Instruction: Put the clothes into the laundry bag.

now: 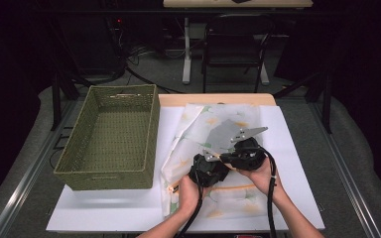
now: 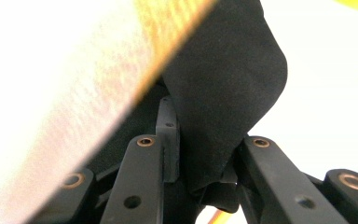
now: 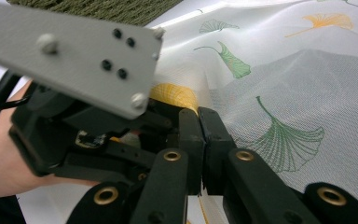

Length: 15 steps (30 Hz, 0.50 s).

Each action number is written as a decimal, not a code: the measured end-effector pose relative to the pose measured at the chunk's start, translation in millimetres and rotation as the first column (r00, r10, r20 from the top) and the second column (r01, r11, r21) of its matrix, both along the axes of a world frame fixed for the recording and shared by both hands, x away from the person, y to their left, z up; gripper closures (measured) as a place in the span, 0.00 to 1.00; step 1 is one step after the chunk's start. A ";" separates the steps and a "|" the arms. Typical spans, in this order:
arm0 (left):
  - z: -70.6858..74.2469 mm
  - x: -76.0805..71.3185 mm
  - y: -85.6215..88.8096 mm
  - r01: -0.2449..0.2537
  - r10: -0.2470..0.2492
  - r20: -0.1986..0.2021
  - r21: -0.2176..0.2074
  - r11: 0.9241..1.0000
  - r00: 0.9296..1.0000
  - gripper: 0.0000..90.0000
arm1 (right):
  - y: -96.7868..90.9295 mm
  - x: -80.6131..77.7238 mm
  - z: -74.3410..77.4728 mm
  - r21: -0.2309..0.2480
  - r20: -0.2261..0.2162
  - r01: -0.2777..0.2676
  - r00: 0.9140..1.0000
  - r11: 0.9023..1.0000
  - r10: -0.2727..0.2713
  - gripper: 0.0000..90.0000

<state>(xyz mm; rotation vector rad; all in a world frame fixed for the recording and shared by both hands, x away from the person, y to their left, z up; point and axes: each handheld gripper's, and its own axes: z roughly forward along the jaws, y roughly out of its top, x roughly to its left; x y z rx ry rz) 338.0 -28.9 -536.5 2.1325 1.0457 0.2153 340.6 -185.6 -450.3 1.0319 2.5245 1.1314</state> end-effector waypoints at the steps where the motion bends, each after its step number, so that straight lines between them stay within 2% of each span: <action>1: -0.1 1.4 -0.5 -0.007 0.007 0.005 0.001 1.000 1.000 0.84 | -0.2 0.1 -0.1 0.001 -0.002 0.000 1.000 1.000 0.000 0.99; 2: 0.0 3.1 -1.5 -0.015 0.015 -0.002 -0.007 1.000 1.000 0.83 | -0.3 0.3 -0.1 0.000 0.000 -0.001 1.000 1.000 0.001 0.99; 3: 0.0 4.8 -1.2 -0.013 0.013 0.009 0.005 1.000 1.000 0.82 | -0.4 0.1 -0.1 0.003 -0.004 0.000 1.000 1.000 0.000 0.99; 4: -0.2 5.3 -1.3 -0.008 0.008 -0.001 0.003 1.000 1.000 0.79 | -0.5 0.0 -0.1 0.001 -0.005 0.000 1.000 1.000 0.000 0.99; 7: 0.3 4.1 0.8 0.015 -0.015 -0.023 -0.001 1.000 1.000 0.66 | -1.3 0.2 -0.6 0.002 -0.005 -0.002 1.000 1.000 0.002 0.99; 9: 3.7 1.9 4.9 0.050 -0.050 -0.029 0.015 0.999 0.998 0.56 | -1.5 0.3 -1.0 0.003 -0.008 -0.002 1.000 1.000 0.002 0.99; 14: 14.4 -9.3 20.8 0.112 -0.111 -0.019 0.042 0.993 0.994 0.42 | -2.0 0.8 -1.1 0.004 -0.007 -0.001 1.000 1.000 0.001 0.99; 15: 17.1 -11.4 26.4 0.134 -0.133 -0.026 0.049 0.990 0.991 0.40 | -2.0 0.6 -0.9 0.005 -0.011 0.002 1.000 1.000 -0.002 0.99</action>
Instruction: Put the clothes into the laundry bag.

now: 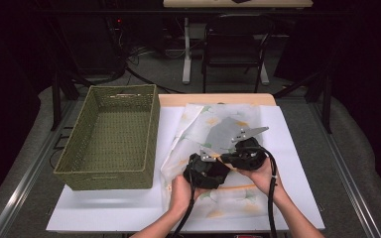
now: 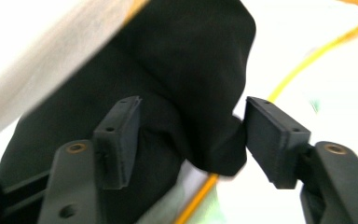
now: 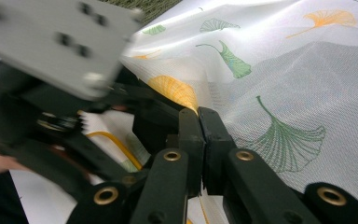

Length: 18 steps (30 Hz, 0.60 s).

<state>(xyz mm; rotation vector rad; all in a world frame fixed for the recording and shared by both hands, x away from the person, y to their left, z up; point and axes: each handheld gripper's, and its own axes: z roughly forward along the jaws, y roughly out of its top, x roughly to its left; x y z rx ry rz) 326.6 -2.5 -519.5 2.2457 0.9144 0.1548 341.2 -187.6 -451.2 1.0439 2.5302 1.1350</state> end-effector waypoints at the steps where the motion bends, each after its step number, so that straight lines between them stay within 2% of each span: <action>1: 0.6 -1.7 2.3 -0.003 0.003 -0.002 -0.009 1.000 1.000 0.38 | -0.1 0.2 -0.1 0.000 0.003 -0.001 1.000 1.000 0.001 0.99; 5: 6.3 -8.7 22.5 0.015 -0.015 -0.001 0.020 1.000 1.000 0.37 | 0.3 -0.1 0.1 -0.001 0.002 0.001 1.000 1.000 -0.001 0.99; 9: 8.6 -13.7 38.8 -0.002 0.001 0.008 0.028 1.000 1.000 0.38 | -0.3 -0.1 0.3 -0.001 0.003 0.000 1.000 1.000 0.000 0.99; 12: 10.6 -17.6 49.4 -0.010 0.009 0.020 0.060 0.998 1.000 0.43 | 0.1 -0.5 0.4 -0.003 0.001 0.001 1.000 1.000 -0.001 0.99; 18: 16.6 -21.6 66.0 -0.038 0.035 0.042 0.081 0.996 0.999 0.45 | 0.1 -1.0 0.2 -0.003 -0.003 0.000 1.000 1.000 0.000 0.99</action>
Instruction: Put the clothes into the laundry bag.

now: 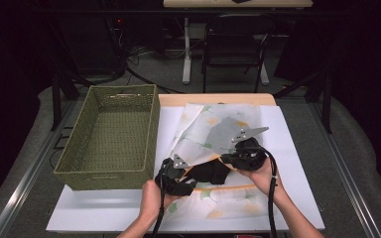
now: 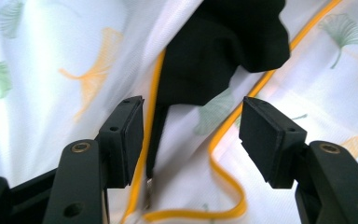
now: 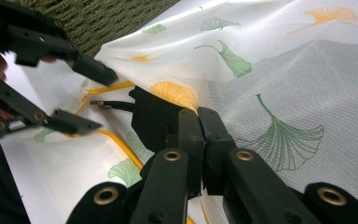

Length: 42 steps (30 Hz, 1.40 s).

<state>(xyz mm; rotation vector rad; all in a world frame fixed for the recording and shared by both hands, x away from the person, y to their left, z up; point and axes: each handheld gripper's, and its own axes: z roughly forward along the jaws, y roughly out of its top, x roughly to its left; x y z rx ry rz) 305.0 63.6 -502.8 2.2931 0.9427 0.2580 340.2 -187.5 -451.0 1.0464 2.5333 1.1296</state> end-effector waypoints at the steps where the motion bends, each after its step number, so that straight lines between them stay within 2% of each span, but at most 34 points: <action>1: 1.3 0.1 1.8 -0.003 0.003 0.003 0.011 1.000 1.000 0.45 | 0.1 -0.1 -0.1 0.000 -0.002 0.000 1.000 1.000 0.000 0.99; 10: 6.6 4.3 7.3 -0.035 0.032 0.051 0.059 0.998 0.998 0.41 | -0.1 -1.4 0.3 -0.004 -0.004 -0.002 1.000 1.000 0.002 0.99; 11: 5.4 6.2 5.8 -0.036 0.031 0.064 0.076 0.996 0.997 0.42 | -0.4 -1.5 0.4 -0.005 -0.002 -0.003 1.000 1.000 0.003 0.99; 16: -2.5 14.7 -1.8 -0.031 0.025 0.062 0.111 0.993 0.998 0.44 | -1.0 -2.2 0.7 -0.005 -0.002 -0.004 1.000 1.000 0.004 0.99; 21: -7.6 18.5 -6.7 -0.030 0.023 0.066 0.112 0.993 0.998 0.54 | -2.1 -2.6 0.6 -0.005 -0.005 -0.002 1.000 1.000 0.002 0.99; 25: -7.8 18.7 -7.3 -0.018 0.011 0.079 0.093 0.996 0.997 0.70 | -2.2 -3.1 0.3 -0.007 -0.004 -0.002 1.000 1.000 0.002 0.99; 30: -9.6 17.8 -6.0 -0.012 0.006 0.084 0.081 0.997 0.996 0.84 | -3.5 -4.1 0.3 -0.008 -0.003 -0.001 1.000 1.000 0.001 0.99; 37: -11.2 17.5 -4.0 -0.006 0.000 0.081 0.064 0.998 0.997 0.95 | -2.8 -4.6 -0.8 -0.011 -0.007 -0.005 1.000 1.000 0.005 0.99; 42: -10.9 16.5 -3.9 -0.004 -0.001 0.083 0.058 0.998 0.997 0.97 | -2.8 -5.1 -1.0 -0.013 -0.008 -0.006 1.000 1.000 0.005 0.99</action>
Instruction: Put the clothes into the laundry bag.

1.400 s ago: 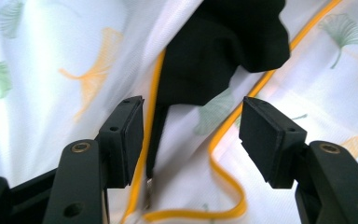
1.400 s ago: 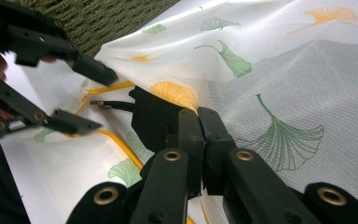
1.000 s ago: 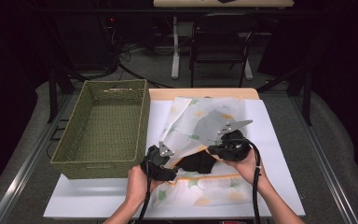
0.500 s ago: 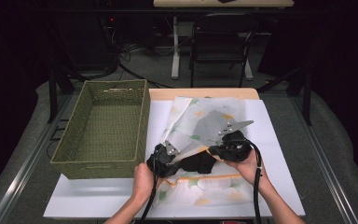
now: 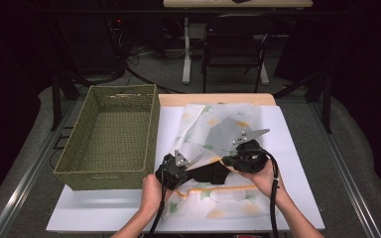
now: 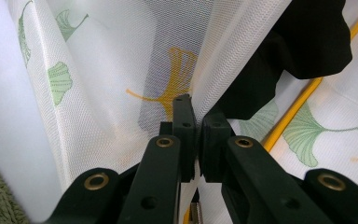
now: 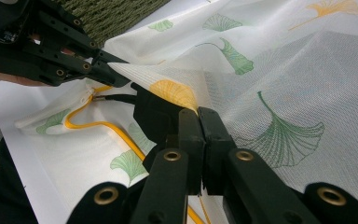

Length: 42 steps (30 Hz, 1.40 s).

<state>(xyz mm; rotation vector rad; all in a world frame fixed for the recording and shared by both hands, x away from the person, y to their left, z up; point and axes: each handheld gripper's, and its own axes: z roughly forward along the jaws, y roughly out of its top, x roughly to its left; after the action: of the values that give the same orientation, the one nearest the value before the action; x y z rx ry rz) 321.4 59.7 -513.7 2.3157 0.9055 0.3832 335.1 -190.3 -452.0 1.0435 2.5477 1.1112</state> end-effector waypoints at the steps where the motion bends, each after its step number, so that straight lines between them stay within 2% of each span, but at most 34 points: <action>1: 0.3 -0.3 0.2 0.001 -0.001 -0.001 -0.001 1.000 1.000 0.97 | -0.1 -0.3 0.1 0.000 0.001 0.002 1.000 1.000 -0.002 0.99; 14: 3.8 -4.1 3.2 0.012 -0.012 -0.003 -0.020 1.000 1.000 0.97 | -2.0 -1.9 -0.4 0.002 -0.002 0.001 1.000 1.000 -0.001 0.99; 29: 6.4 -8.6 6.0 0.038 -0.038 -0.019 -0.021 0.999 0.999 0.98 | -4.0 -4.7 -4.1 -0.004 -0.012 -0.008 1.000 1.000 0.008 0.99; 42: 7.2 -13.9 5.7 0.064 -0.064 -0.028 -0.011 0.998 0.998 0.98 | -7.1 -11.7 -9.2 -0.017 -0.037 -0.013 0.999 1.000 0.012 0.99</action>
<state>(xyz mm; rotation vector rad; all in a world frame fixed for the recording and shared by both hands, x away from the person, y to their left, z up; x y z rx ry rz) 307.5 65.3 -506.5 2.3399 0.8422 0.3188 323.3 -197.4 -461.3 1.0546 2.5912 1.0804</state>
